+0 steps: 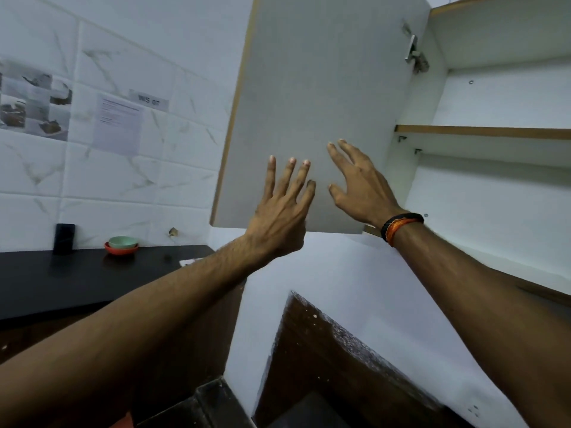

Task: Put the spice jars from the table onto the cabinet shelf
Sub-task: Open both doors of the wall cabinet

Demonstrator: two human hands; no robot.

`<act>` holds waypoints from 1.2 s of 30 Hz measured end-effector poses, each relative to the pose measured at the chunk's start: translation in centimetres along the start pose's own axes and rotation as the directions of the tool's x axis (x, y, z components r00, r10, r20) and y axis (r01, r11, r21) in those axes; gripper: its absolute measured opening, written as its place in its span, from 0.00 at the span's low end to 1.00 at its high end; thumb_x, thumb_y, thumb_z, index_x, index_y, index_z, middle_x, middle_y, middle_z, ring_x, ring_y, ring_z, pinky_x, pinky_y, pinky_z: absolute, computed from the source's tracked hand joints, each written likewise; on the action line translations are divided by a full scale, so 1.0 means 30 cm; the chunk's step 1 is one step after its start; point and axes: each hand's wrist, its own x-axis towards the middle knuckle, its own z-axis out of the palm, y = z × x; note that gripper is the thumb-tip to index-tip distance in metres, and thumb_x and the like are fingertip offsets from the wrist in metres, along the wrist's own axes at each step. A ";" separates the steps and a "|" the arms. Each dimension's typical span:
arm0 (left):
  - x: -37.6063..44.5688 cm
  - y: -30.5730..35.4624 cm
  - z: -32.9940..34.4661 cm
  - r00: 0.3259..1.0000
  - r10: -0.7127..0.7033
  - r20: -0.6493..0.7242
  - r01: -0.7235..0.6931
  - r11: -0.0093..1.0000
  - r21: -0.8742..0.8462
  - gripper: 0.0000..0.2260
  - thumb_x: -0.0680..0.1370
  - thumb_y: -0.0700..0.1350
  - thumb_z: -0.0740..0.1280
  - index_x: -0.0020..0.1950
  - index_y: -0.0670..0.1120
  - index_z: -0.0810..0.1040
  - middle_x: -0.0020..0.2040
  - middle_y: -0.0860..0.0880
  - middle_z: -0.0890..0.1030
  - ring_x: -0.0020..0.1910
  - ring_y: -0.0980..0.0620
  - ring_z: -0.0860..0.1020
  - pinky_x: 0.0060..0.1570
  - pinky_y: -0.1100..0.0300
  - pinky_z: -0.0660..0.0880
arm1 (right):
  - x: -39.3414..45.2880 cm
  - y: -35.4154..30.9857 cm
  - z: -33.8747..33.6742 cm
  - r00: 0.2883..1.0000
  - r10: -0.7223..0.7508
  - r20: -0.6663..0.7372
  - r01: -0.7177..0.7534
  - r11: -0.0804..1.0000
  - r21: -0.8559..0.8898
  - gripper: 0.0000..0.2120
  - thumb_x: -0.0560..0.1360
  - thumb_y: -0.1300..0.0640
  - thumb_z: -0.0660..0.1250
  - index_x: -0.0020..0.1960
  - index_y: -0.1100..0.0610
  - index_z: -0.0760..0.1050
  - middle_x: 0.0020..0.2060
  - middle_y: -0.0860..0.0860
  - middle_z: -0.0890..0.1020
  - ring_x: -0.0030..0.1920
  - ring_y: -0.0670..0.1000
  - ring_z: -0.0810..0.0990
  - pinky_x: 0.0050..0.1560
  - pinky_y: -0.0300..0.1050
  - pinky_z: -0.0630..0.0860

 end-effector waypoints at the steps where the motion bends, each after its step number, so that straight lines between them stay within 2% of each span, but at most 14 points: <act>1: 0.016 0.040 0.008 1.000 0.029 -0.005 -0.029 0.999 -0.030 0.35 0.69 0.47 0.71 0.75 0.40 0.66 0.80 0.35 0.55 0.79 0.33 0.50 0.74 0.30 0.43 | -0.026 0.039 -0.013 1.000 0.029 0.009 -0.028 0.999 -0.020 0.36 0.78 0.54 0.66 0.81 0.53 0.53 0.80 0.56 0.57 0.78 0.58 0.58 0.74 0.54 0.64; 7: 0.092 0.267 0.063 0.989 0.151 0.001 -0.146 0.957 -0.253 0.34 0.76 0.55 0.65 0.77 0.41 0.62 0.81 0.37 0.53 0.80 0.36 0.49 0.76 0.35 0.45 | -0.169 0.221 -0.109 0.988 0.154 0.031 -0.149 0.980 -0.133 0.34 0.79 0.51 0.66 0.81 0.53 0.56 0.79 0.56 0.60 0.77 0.59 0.60 0.73 0.56 0.64; 10: 0.124 0.382 0.090 0.977 0.213 0.002 -0.190 0.875 -0.445 0.34 0.78 0.55 0.62 0.80 0.43 0.57 0.82 0.39 0.48 0.80 0.37 0.46 0.78 0.40 0.48 | -0.242 0.301 -0.177 0.982 0.177 0.061 -0.156 0.953 -0.260 0.34 0.78 0.53 0.66 0.80 0.54 0.57 0.78 0.57 0.61 0.76 0.60 0.62 0.72 0.59 0.67; 14: 0.165 0.526 0.125 0.965 0.262 0.015 -0.201 0.775 -0.599 0.36 0.79 0.56 0.63 0.82 0.45 0.51 0.82 0.42 0.43 0.81 0.38 0.46 0.78 0.41 0.51 | -0.347 0.398 -0.268 0.968 0.236 0.079 -0.189 0.903 -0.387 0.33 0.77 0.54 0.67 0.79 0.57 0.60 0.77 0.58 0.64 0.76 0.59 0.63 0.71 0.59 0.67; 17: 0.198 0.638 0.137 0.956 0.292 0.013 -0.210 0.718 -0.664 0.37 0.79 0.55 0.63 0.82 0.44 0.50 0.82 0.42 0.42 0.81 0.39 0.45 0.78 0.41 0.51 | -0.436 0.470 -0.338 0.948 0.313 0.064 -0.252 0.857 -0.449 0.33 0.76 0.54 0.67 0.78 0.57 0.61 0.77 0.58 0.64 0.77 0.59 0.62 0.71 0.59 0.66; 22: 0.265 0.825 0.109 0.918 0.394 -0.046 -0.304 0.623 -0.721 0.37 0.80 0.55 0.63 0.82 0.43 0.49 0.82 0.40 0.43 0.81 0.38 0.45 0.78 0.43 0.50 | -0.577 0.574 -0.456 0.896 0.444 0.032 -0.351 0.749 -0.562 0.33 0.76 0.56 0.67 0.78 0.57 0.61 0.77 0.59 0.63 0.77 0.60 0.60 0.72 0.59 0.64; 27: 0.327 1.004 0.047 0.881 0.456 -0.127 -0.368 0.490 -0.791 0.38 0.79 0.53 0.64 0.82 0.42 0.48 0.82 0.40 0.44 0.81 0.39 0.46 0.78 0.44 0.50 | -0.683 0.646 -0.557 0.830 0.558 0.006 -0.423 0.636 -0.645 0.34 0.76 0.56 0.66 0.79 0.58 0.59 0.79 0.60 0.59 0.79 0.61 0.56 0.76 0.61 0.60; 31: 0.387 1.124 -0.014 0.887 0.431 -0.167 -0.334 0.349 -0.875 0.39 0.78 0.52 0.67 0.81 0.40 0.50 0.82 0.39 0.44 0.80 0.38 0.50 0.78 0.46 0.54 | -0.732 0.688 -0.630 0.810 0.586 -0.033 -0.443 0.574 -0.689 0.35 0.76 0.55 0.65 0.80 0.57 0.57 0.80 0.59 0.53 0.80 0.61 0.51 0.77 0.63 0.55; 36: 0.455 1.236 -0.061 0.885 0.444 -0.141 -0.268 0.238 -0.933 0.39 0.79 0.52 0.66 0.81 0.39 0.48 0.81 0.39 0.43 0.80 0.40 0.50 0.77 0.49 0.56 | -0.745 0.741 -0.673 0.773 0.633 -0.040 -0.458 0.513 -0.726 0.39 0.76 0.53 0.64 0.82 0.55 0.49 0.81 0.58 0.46 0.80 0.60 0.45 0.78 0.61 0.49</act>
